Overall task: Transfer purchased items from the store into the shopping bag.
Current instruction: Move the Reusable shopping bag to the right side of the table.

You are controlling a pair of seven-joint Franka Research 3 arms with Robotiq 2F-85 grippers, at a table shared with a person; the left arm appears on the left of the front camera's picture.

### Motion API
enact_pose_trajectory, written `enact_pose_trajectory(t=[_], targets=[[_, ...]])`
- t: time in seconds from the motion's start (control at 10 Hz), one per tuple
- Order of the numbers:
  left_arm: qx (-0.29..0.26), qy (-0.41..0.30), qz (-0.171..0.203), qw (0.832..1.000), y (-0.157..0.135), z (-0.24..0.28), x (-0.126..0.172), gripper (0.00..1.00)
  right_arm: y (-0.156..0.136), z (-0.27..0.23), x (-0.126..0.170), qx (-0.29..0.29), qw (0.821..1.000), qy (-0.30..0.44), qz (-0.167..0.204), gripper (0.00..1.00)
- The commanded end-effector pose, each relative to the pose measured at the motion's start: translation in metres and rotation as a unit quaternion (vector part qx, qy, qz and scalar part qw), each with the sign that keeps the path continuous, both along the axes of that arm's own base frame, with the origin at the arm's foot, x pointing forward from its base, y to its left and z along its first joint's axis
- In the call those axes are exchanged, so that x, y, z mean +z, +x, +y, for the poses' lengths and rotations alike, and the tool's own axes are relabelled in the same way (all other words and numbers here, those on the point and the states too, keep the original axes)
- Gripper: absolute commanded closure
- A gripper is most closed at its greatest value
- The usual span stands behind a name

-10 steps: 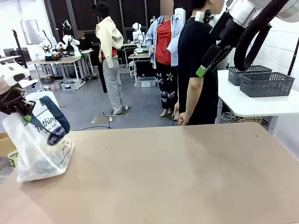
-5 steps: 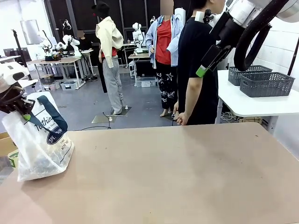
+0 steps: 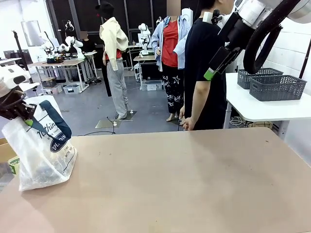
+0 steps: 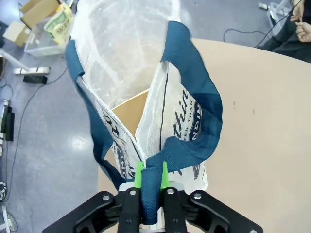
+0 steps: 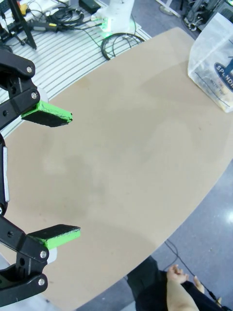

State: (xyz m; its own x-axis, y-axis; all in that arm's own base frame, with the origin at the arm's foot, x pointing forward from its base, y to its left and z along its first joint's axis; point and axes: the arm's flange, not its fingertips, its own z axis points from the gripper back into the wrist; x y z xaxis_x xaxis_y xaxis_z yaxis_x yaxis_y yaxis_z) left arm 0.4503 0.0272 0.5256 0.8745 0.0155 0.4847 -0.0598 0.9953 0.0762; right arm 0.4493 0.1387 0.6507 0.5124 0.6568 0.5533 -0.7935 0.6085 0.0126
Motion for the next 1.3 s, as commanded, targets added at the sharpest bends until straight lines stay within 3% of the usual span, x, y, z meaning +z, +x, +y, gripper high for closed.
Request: enact_pose_trajectory(t=[0.0,0.2,0.3,1.2], targets=[[0.015,-0.016,0.003,1.000,0.000,-0.003,0.009,0.46,-0.003,-0.002,-0.003,0.000,1.000,-0.002,0.003,0.00],[0.018,-0.020,0.003,1.000,0.000,-0.006,0.015,0.07,-0.003,-0.002,-0.003,0.000,1.000,-0.002,0.003,0.00],[0.017,-0.022,0.002,1.000,0.002,-0.008,0.017,0.00,-0.003,-0.002,-0.003,0.000,1.000,-0.002,0.003,0.00],[-0.019,-0.033,0.000,0.999,-0.006,-0.044,0.049,0.00,-0.003,-0.002,-0.003,0.000,1.000,-0.002,0.003,0.00]])
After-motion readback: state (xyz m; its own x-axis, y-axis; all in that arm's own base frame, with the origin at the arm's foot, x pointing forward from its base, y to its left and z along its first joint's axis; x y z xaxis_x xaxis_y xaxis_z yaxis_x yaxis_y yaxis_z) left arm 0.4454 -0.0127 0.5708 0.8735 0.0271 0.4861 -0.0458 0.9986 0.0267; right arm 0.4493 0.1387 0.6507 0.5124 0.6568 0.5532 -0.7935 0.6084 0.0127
